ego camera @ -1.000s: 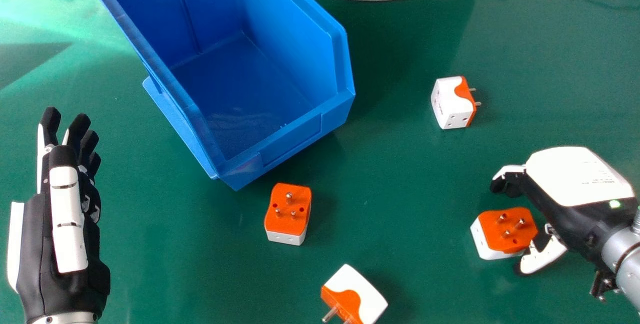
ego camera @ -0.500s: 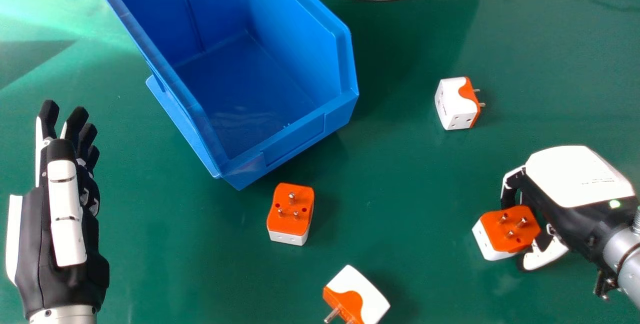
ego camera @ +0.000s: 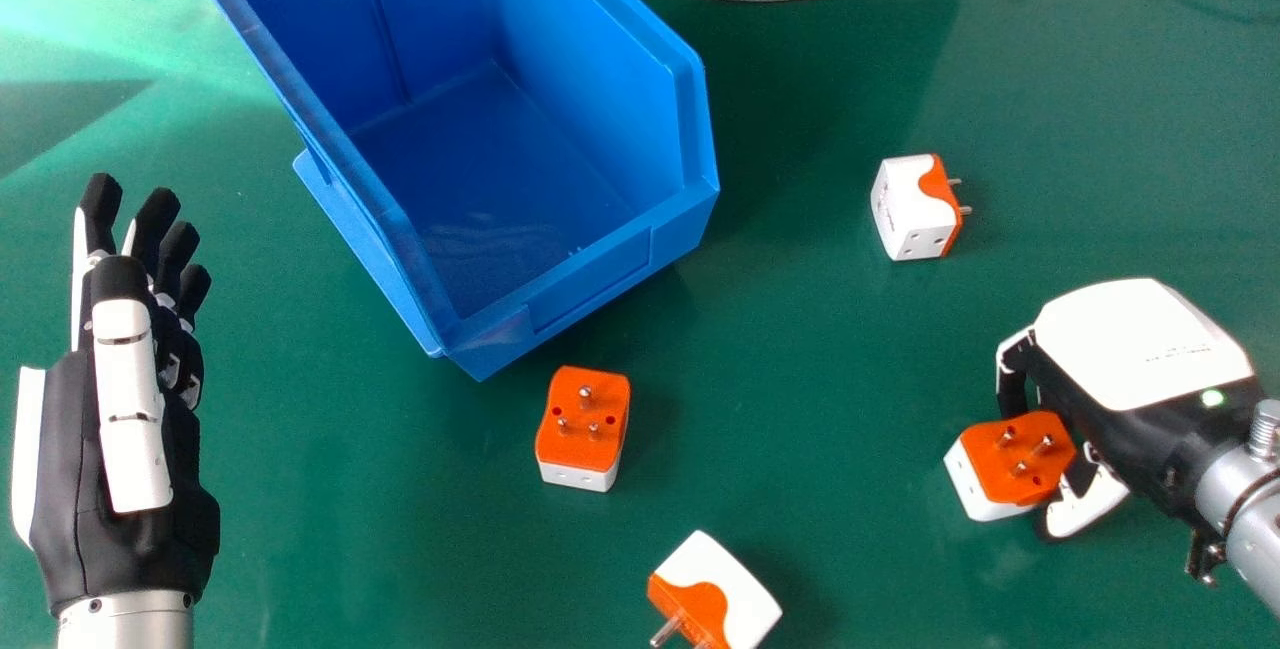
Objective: Pick all objects and put in blue box
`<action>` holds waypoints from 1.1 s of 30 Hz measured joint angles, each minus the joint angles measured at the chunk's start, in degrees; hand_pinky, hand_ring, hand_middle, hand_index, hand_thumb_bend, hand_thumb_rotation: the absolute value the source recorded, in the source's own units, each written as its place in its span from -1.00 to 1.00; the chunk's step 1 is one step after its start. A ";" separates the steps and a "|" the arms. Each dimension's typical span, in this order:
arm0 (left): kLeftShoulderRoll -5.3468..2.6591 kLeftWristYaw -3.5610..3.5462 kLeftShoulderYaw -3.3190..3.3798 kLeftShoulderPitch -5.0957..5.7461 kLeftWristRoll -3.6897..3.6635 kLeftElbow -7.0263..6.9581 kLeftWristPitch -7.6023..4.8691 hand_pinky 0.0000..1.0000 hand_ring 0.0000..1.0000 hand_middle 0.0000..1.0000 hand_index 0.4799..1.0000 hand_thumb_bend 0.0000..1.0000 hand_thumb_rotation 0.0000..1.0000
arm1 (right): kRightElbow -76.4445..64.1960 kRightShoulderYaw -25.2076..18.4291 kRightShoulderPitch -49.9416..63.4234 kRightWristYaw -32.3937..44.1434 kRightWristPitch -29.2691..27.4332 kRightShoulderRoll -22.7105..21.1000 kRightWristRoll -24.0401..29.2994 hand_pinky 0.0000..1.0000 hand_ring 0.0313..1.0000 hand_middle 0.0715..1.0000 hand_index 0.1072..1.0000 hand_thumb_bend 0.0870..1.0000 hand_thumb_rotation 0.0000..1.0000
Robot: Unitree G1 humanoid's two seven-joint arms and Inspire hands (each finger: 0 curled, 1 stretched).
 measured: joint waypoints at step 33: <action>-0.05 0.21 -0.20 1.53 0.11 -0.34 0.52 0.90 0.88 0.89 0.89 -0.01 0.80 | -1.28 -4.03 3.57 -1.50 -1.70 -0.17 4.70 -0.37 -0.23 -0.06 -0.17 -0.10 -1.00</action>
